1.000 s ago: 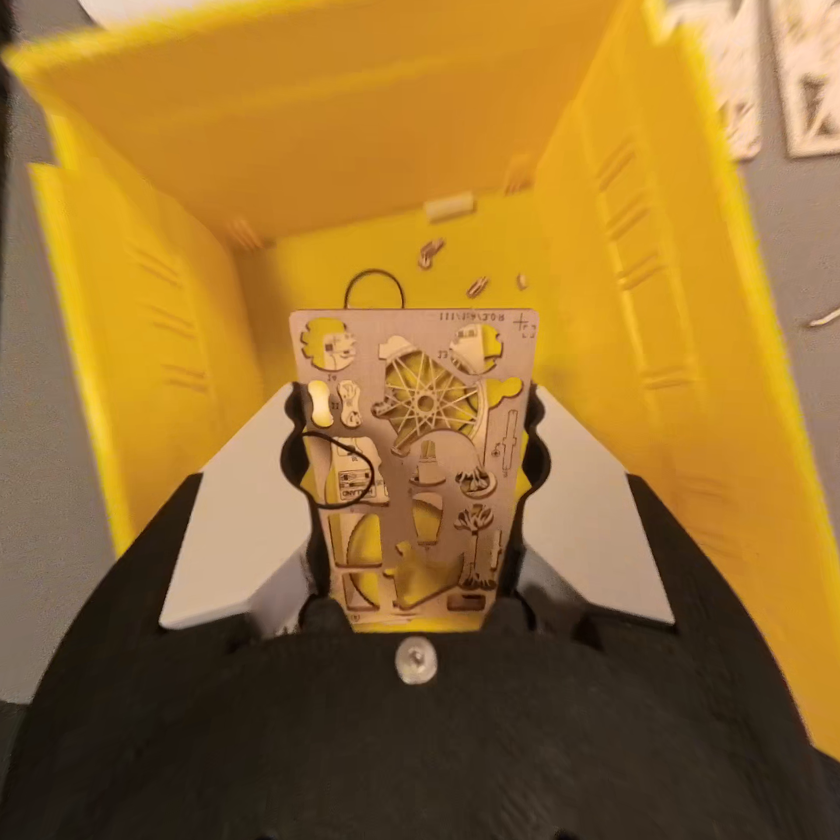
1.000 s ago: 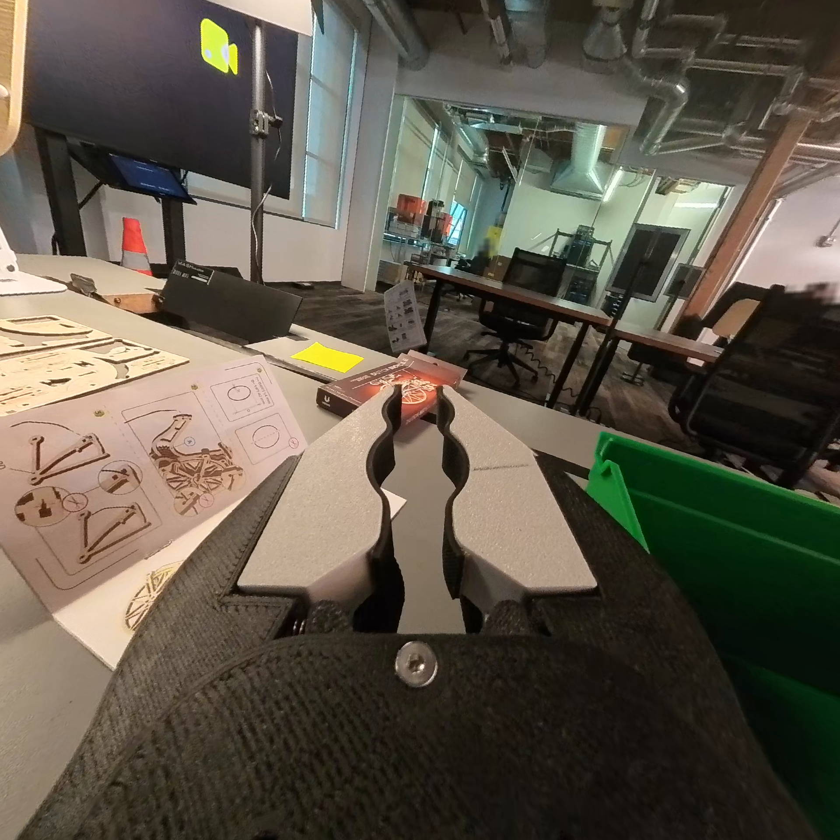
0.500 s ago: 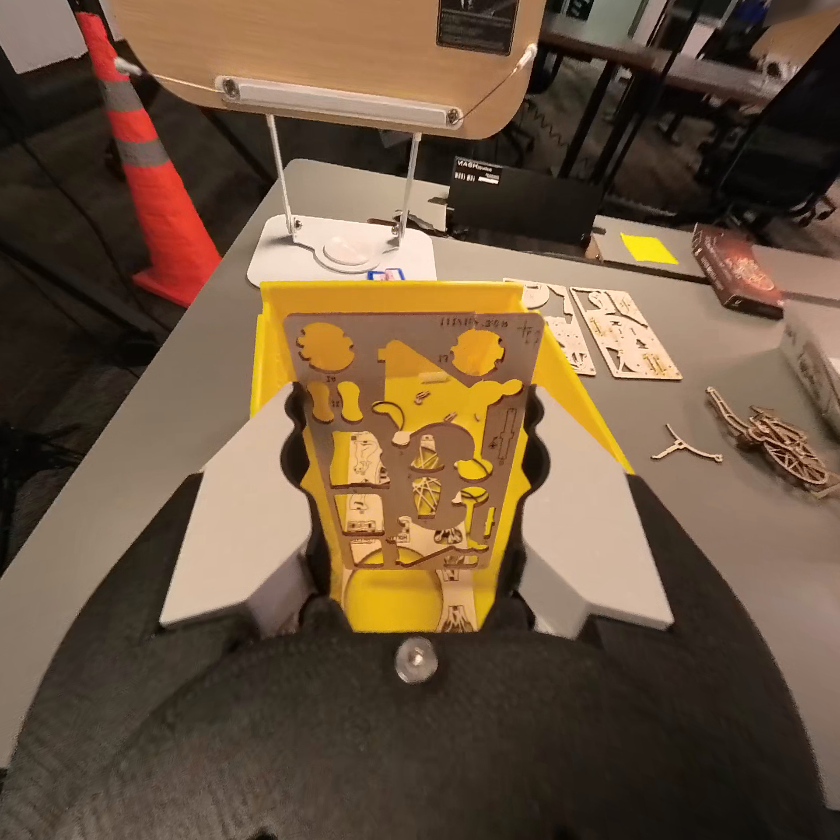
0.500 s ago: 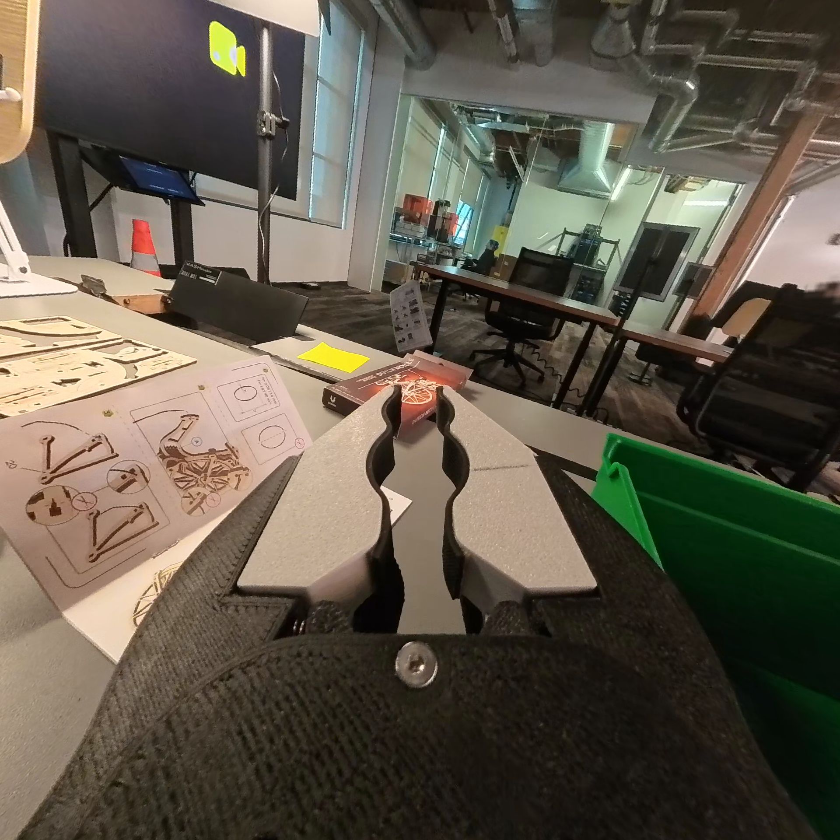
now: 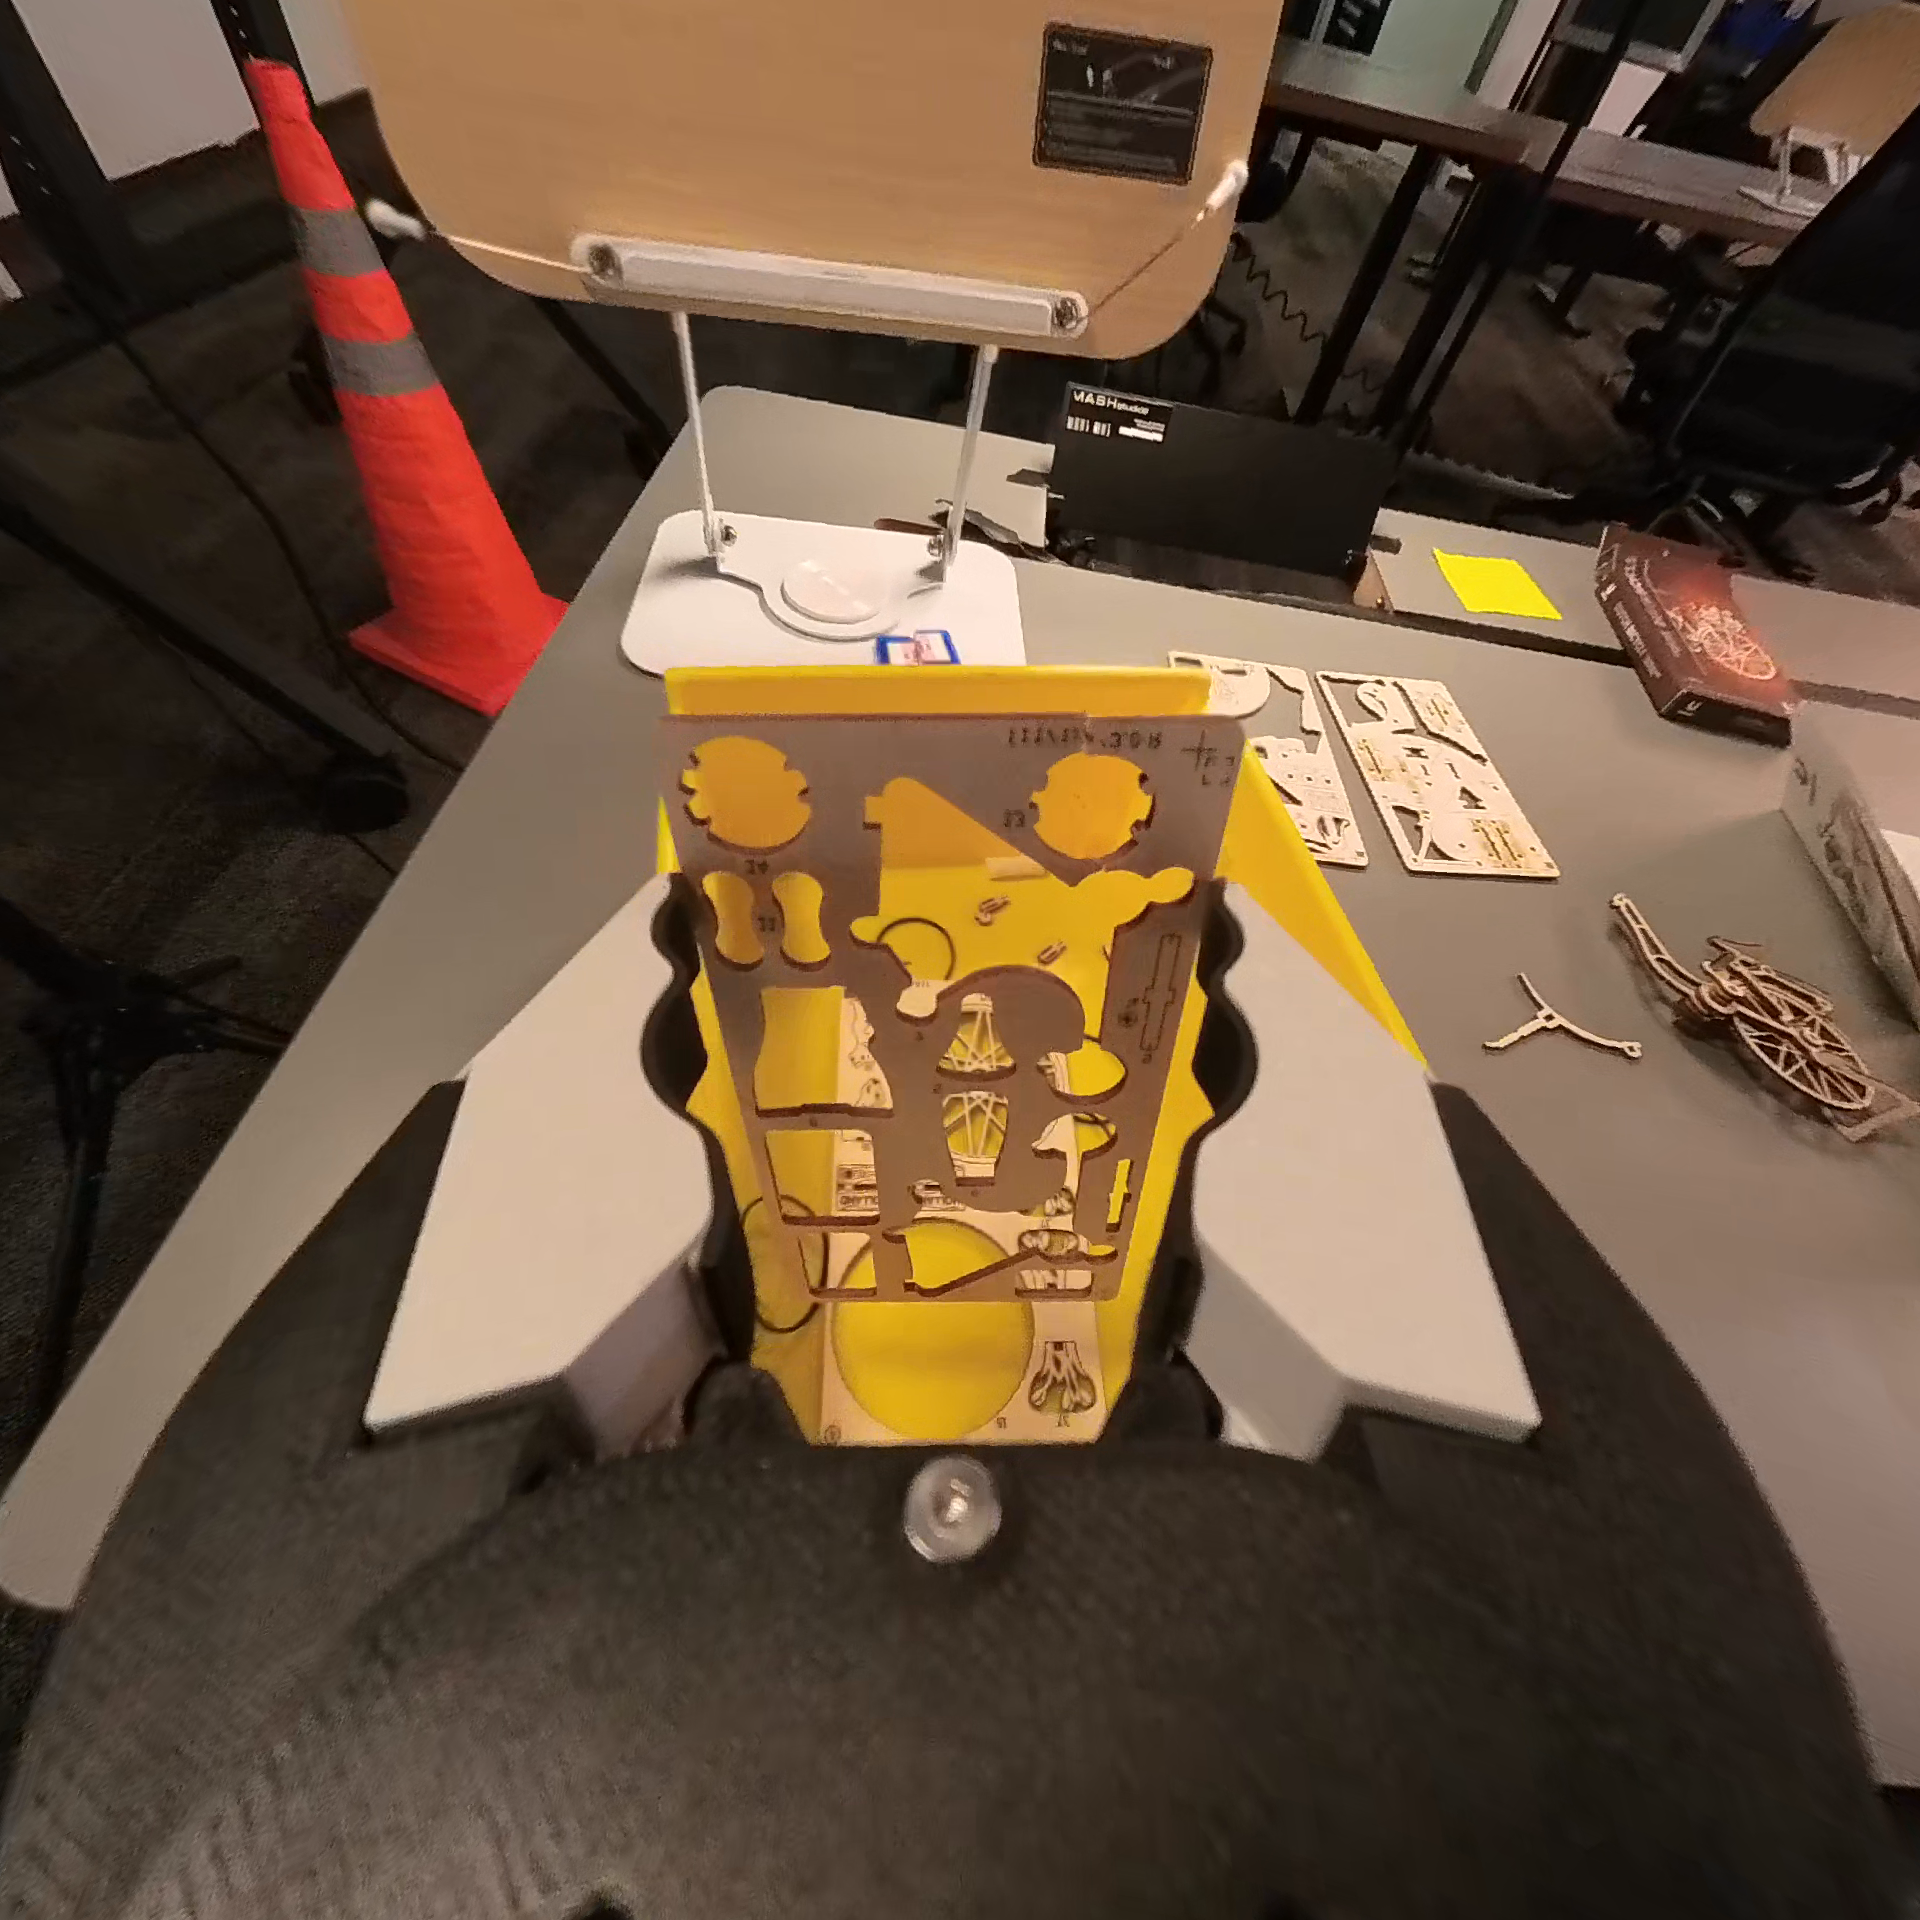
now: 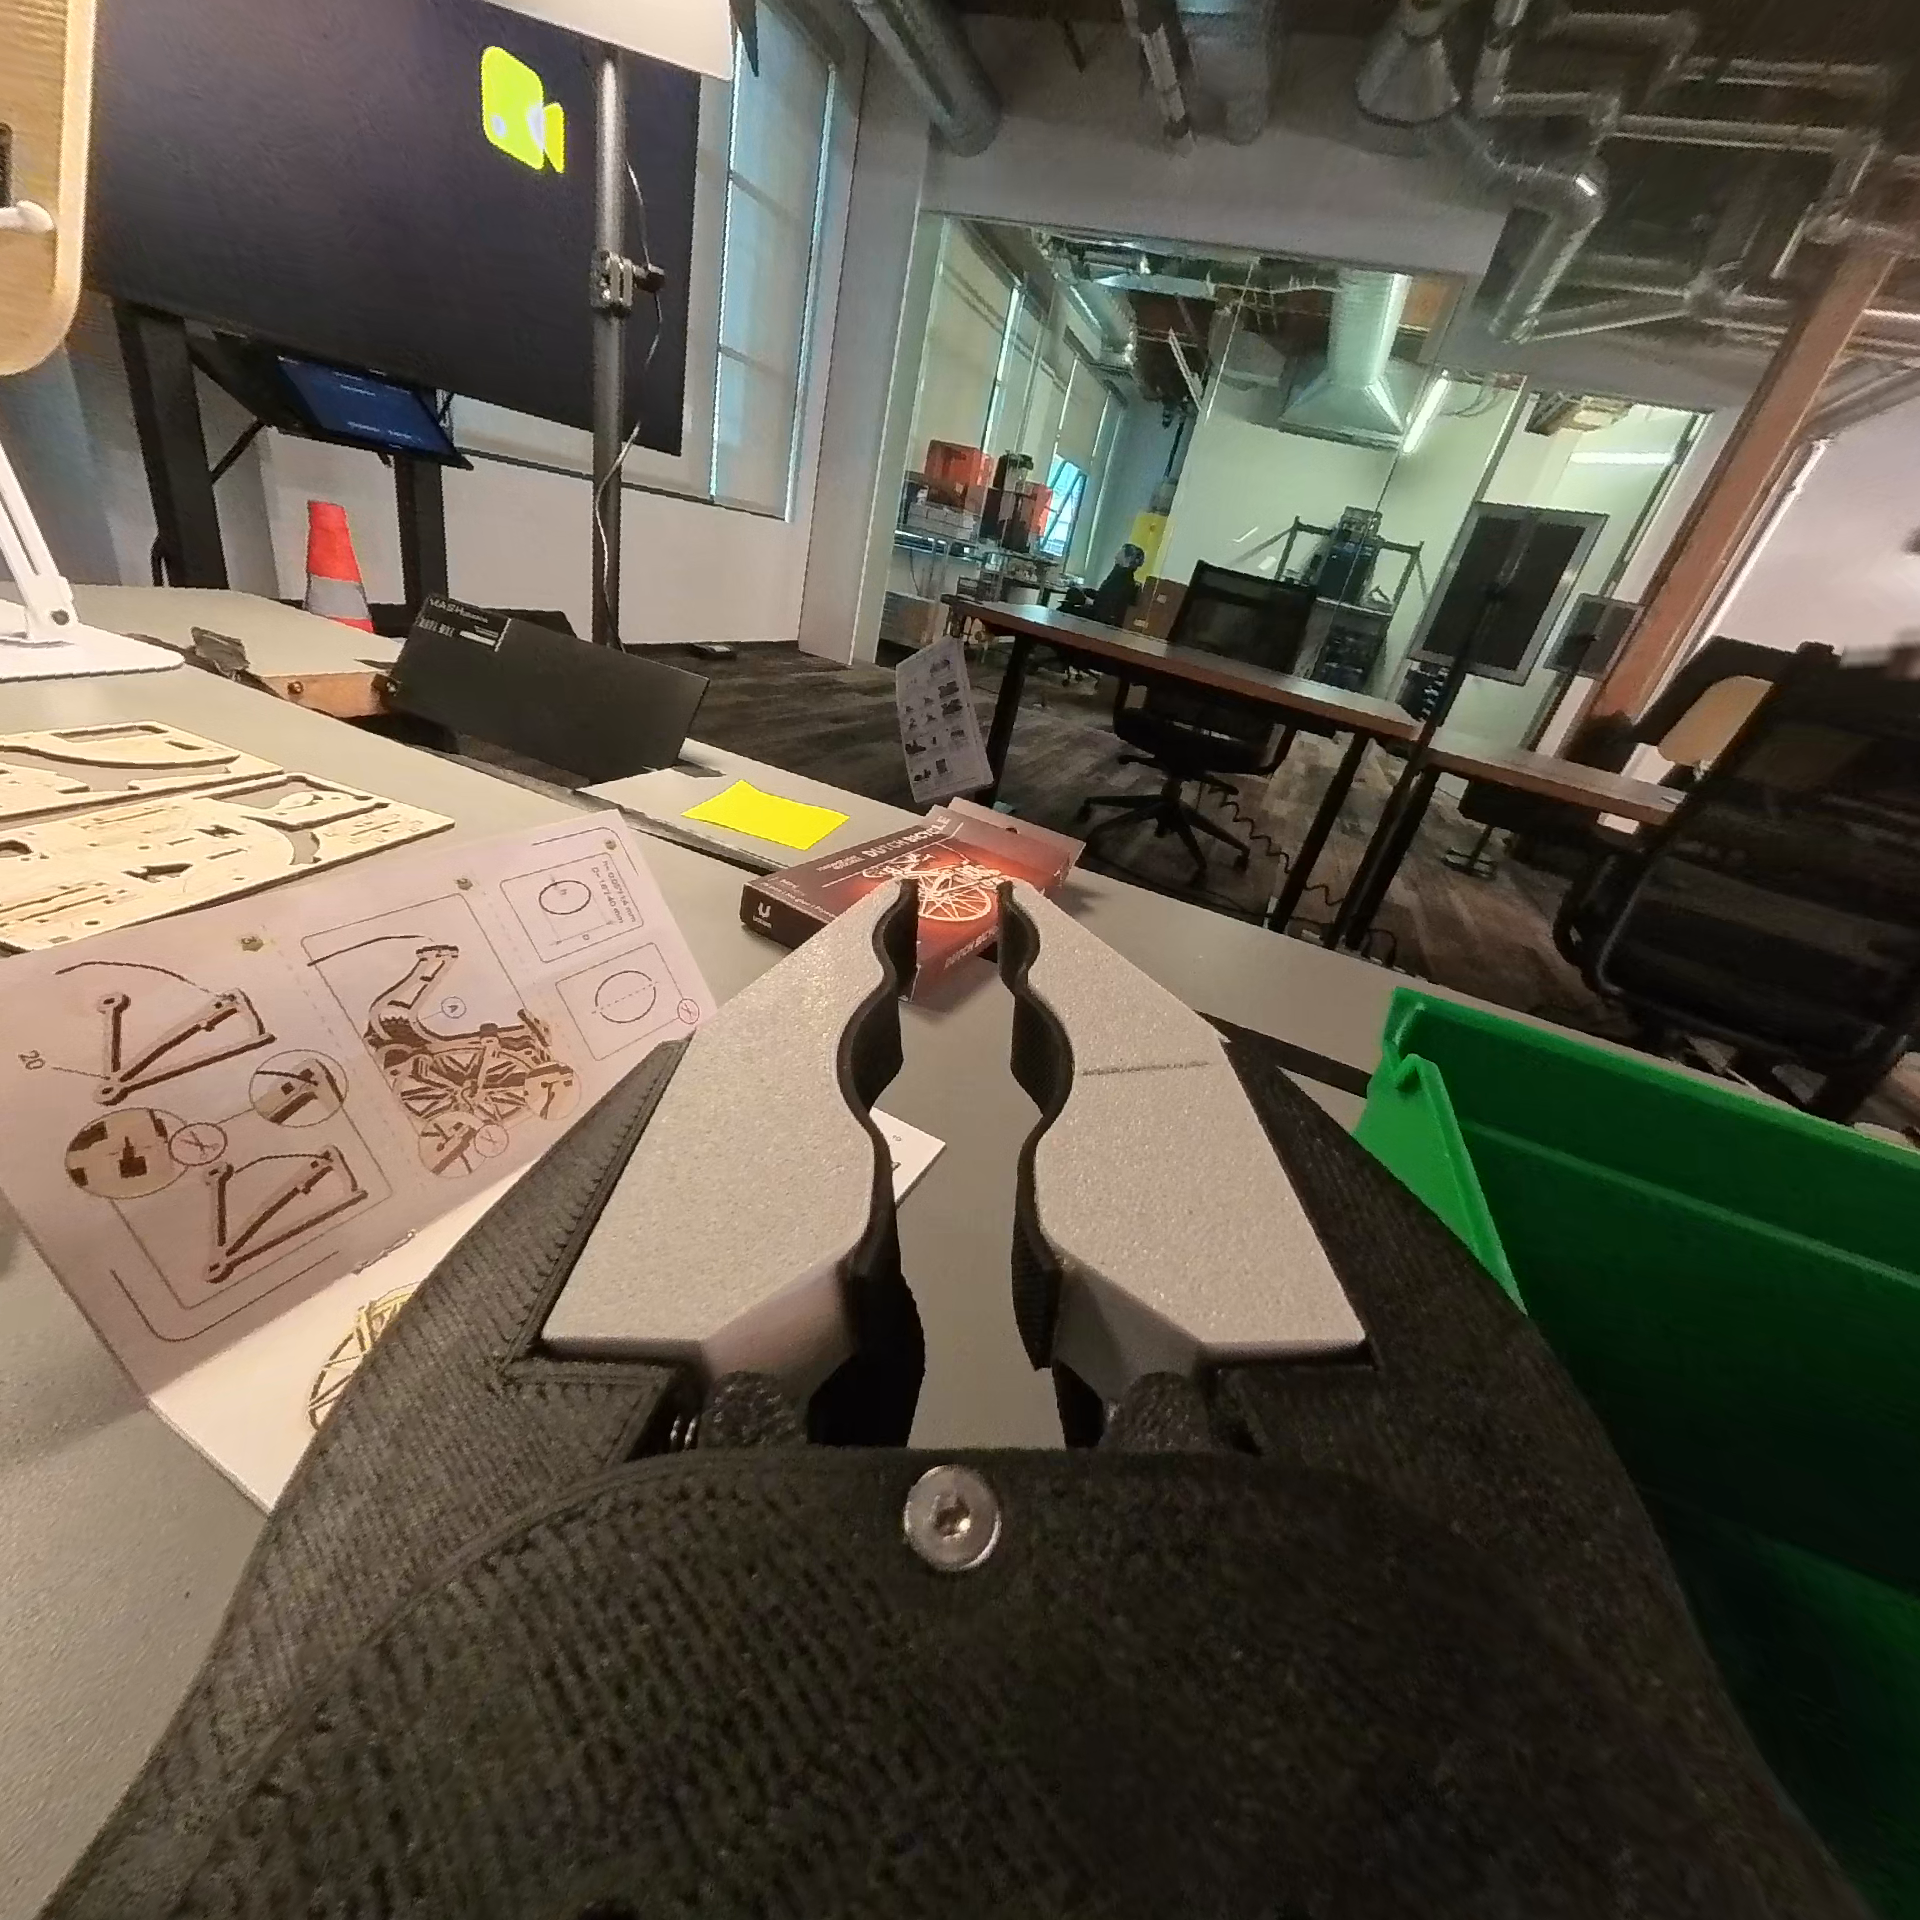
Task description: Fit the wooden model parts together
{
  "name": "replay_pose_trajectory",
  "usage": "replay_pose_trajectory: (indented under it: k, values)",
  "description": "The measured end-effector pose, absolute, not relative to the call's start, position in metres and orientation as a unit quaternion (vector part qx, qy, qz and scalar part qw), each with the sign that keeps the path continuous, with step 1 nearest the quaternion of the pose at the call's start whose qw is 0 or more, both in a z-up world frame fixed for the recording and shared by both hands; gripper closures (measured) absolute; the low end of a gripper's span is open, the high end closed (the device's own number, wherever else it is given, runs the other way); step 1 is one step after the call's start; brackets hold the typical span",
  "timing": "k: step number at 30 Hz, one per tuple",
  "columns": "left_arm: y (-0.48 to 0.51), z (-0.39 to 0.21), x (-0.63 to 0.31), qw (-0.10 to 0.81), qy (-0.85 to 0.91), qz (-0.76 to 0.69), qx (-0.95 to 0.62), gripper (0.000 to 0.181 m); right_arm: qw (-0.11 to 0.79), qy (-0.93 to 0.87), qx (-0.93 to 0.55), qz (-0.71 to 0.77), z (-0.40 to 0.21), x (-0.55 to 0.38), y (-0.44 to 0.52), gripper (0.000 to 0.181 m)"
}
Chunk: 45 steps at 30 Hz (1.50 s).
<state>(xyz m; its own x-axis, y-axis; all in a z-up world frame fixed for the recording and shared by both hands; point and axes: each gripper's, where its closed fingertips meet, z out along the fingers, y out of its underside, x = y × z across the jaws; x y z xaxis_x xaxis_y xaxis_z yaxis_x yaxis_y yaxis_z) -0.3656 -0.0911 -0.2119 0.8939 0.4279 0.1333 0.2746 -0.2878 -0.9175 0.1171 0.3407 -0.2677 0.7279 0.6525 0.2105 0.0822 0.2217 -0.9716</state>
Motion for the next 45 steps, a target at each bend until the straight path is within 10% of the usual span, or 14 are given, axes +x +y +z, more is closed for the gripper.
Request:
replay_pose_trajectory:
  k: [26, 45]
  values:
    - [-0.101, -0.216, -0.360, 0.554, -0.238, 0.055, -0.796, 0.085, 0.715, -0.310, -0.594, 0.201, -0.268, 0.117, 0.341, 0.168]
    - [-0.013, -0.321, -0.295, 0.277, -0.146, -0.152, -0.937, 0.085, 0.714, -0.304, -0.594, 0.212, -0.268, 0.117, 0.340, 0.168]
